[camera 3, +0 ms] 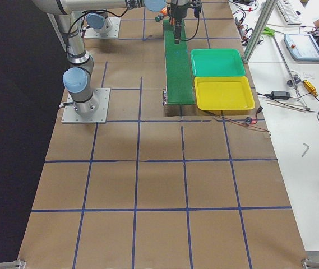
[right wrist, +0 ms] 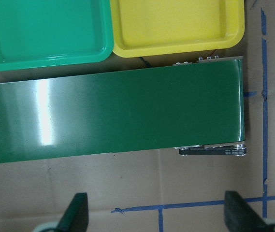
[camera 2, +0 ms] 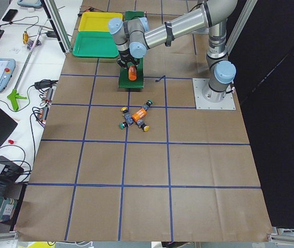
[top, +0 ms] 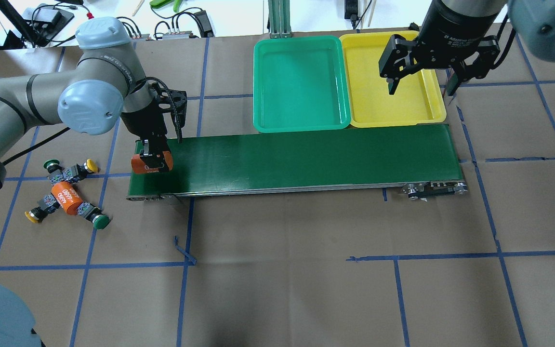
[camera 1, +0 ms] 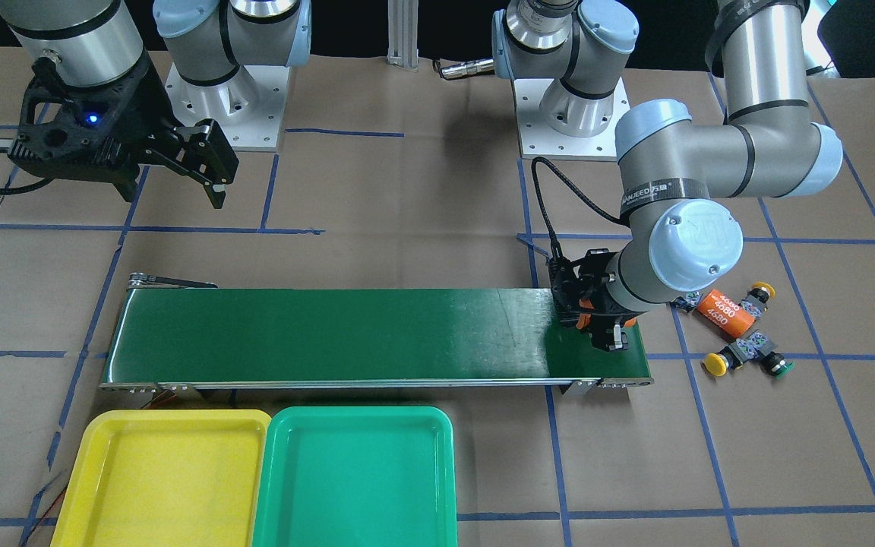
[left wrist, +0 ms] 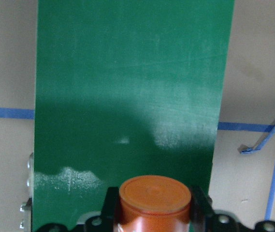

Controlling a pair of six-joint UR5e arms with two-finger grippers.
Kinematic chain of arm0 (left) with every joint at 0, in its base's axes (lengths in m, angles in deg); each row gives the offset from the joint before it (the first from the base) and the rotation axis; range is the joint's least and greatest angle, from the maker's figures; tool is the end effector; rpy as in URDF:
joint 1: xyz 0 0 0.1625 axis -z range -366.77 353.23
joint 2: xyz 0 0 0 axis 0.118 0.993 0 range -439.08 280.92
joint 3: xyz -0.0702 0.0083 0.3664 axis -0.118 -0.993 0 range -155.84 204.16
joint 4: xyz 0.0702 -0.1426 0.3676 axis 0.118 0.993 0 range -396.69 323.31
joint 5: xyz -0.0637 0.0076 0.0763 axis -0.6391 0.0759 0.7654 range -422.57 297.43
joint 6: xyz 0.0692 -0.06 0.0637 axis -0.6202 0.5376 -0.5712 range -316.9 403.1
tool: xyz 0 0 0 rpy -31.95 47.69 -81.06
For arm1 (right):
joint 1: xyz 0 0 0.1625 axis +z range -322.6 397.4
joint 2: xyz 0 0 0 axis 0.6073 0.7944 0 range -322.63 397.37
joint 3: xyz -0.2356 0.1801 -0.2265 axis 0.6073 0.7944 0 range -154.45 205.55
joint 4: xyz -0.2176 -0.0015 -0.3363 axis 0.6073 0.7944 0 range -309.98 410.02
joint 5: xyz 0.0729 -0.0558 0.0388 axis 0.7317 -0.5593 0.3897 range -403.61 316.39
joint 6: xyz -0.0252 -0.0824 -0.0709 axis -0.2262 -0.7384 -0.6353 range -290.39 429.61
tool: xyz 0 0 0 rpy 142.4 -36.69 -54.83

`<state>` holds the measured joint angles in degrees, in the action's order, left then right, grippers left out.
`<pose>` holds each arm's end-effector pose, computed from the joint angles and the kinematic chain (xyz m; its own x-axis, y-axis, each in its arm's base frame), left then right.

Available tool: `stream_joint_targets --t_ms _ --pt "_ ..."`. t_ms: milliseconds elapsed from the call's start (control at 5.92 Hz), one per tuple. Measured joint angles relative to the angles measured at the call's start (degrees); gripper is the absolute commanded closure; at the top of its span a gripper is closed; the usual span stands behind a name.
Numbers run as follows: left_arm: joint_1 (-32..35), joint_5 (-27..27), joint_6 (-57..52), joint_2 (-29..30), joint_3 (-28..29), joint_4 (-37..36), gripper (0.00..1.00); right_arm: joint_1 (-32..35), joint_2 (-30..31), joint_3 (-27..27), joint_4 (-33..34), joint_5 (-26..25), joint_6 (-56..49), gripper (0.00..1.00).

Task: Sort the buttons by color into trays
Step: 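Carry the orange cylinder onto the conveyor belt and release it, then grasp a green-cap button with left gripper while right moves over belt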

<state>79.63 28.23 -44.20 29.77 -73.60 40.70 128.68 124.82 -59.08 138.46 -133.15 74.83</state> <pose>-0.0985 -0.5351 0.2141 -0.1076 0.9645 0.2412 0.9942 0.1047 0.0249 0.1454 -0.4929 0.4446 -0.9976 0.0684 -0.0100 0.0686 0.9974 -0.0213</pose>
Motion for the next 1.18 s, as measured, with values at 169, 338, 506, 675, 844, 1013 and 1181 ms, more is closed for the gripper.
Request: stream_joint_targets --t_ms 169,338,506,675,844,1013,1181 --pt "-0.6 0.0 0.3 -0.1 0.0 0.3 0.02 0.0 0.2 -0.8 0.0 0.1 -2.9 0.0" --pt "-2.2 -0.2 0.4 -0.1 0.7 1.0 0.02 0.0 0.3 -2.0 0.2 0.1 -9.7 0.0" --pt "-5.4 -0.5 0.0 -0.4 1.3 2.5 0.02 0.1 0.3 -2.8 0.5 0.2 -18.5 0.0" --pt "-9.3 -0.5 -0.9 -0.8 1.2 3.8 0.02 0.1 0.0 -3.3 0.6 0.2 -29.9 0.0" --pt "-12.1 -0.4 -4.4 -0.6 0.5 4.1 0.02 0.2 -0.1 -4.4 0.6 0.2 -42.7 0.0" --pt "-13.9 1.1 -10.8 -0.4 -0.5 4.1 0.03 0.8 0.1 -5.9 0.7 0.1 -52.1 0.0" --pt "-15.4 3.9 -16.6 -0.9 -3.1 3.5 0.03 2.6 0.2 -7.0 0.7 0.1 -60.9 0.0"
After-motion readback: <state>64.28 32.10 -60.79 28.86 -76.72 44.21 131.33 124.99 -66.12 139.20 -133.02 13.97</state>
